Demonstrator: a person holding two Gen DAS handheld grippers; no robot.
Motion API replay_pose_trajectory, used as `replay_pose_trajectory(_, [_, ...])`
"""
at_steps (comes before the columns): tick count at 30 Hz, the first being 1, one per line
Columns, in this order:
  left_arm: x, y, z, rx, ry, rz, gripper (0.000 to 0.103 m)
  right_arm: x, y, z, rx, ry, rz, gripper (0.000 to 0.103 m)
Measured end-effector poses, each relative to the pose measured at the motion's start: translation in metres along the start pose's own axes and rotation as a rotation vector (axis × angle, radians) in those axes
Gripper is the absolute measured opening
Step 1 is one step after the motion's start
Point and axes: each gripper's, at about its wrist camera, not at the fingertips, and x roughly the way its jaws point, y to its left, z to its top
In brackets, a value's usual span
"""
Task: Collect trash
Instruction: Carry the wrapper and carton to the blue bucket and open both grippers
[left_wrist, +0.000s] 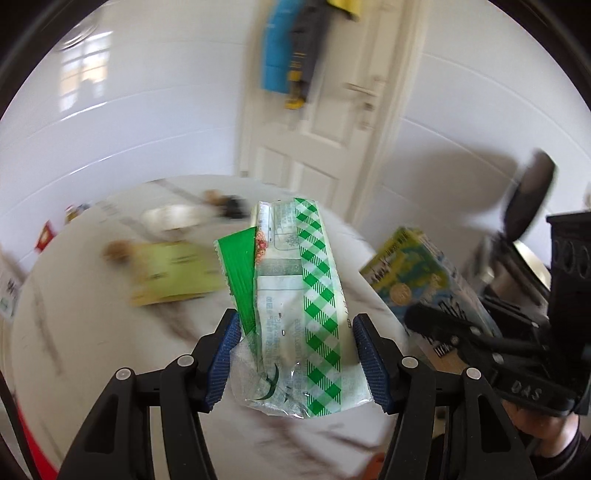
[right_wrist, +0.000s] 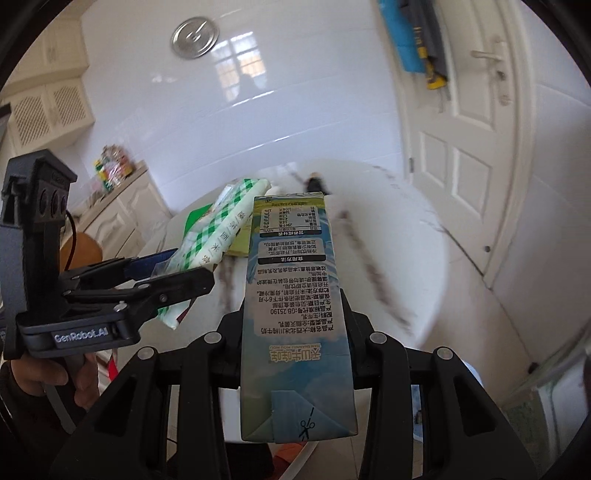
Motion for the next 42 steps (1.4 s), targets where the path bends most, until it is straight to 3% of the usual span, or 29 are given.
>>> replay_pose_trajectory(6, [0.059,-0.097,0.001,0.146,0.089,-0.111,0.058,-0.049,-0.082,-0.025,0.130,-0.042,-0.140,0.036])
replay_pose_trajectory(11, [0.131,-0.163,-0.003,0.258,0.208,-0.148,0.058,-0.061,-0.154,-0.059,0.268,-0.020,-0.258,0.036])
replay_pose_trajectory(16, [0.205,-0.192,0.001,0.309,0.306,-0.133,0.058,-0.047,-0.211,-0.084,0.383,0.029,-0.287,0.036])
replay_pose_trajectory(22, [0.272,-0.200,0.009,0.312,0.358,-0.077,0.062,-0.020,-0.260,-0.108,0.470,0.090,-0.273,0.036])
replay_pose_trajectory(26, [0.288,-0.198,0.013,0.299,0.338,-0.060,0.072,-0.005,-0.279,-0.116,0.508,0.114,-0.260,0.036])
replay_pose_trajectory(32, [0.298,-0.212,0.010,0.291,0.304,-0.021,0.073,0.015,-0.284,-0.117,0.525,0.131,-0.240,0.036])
replay_pose_trajectory(36, [0.289,-0.220,0.004,0.308,0.280,-0.007,0.075,0.017,-0.280,-0.116,0.530,0.128,-0.237,0.048])
replay_pose_trajectory(39, [0.269,-0.219,0.007,0.296,0.263,-0.043,0.076,0.010,-0.276,-0.114,0.522,0.117,-0.250,0.058])
replay_pose_trajectory(42, [0.247,-0.220,0.007,0.295,0.234,-0.061,0.078,-0.006,-0.270,-0.110,0.511,0.097,-0.272,0.059])
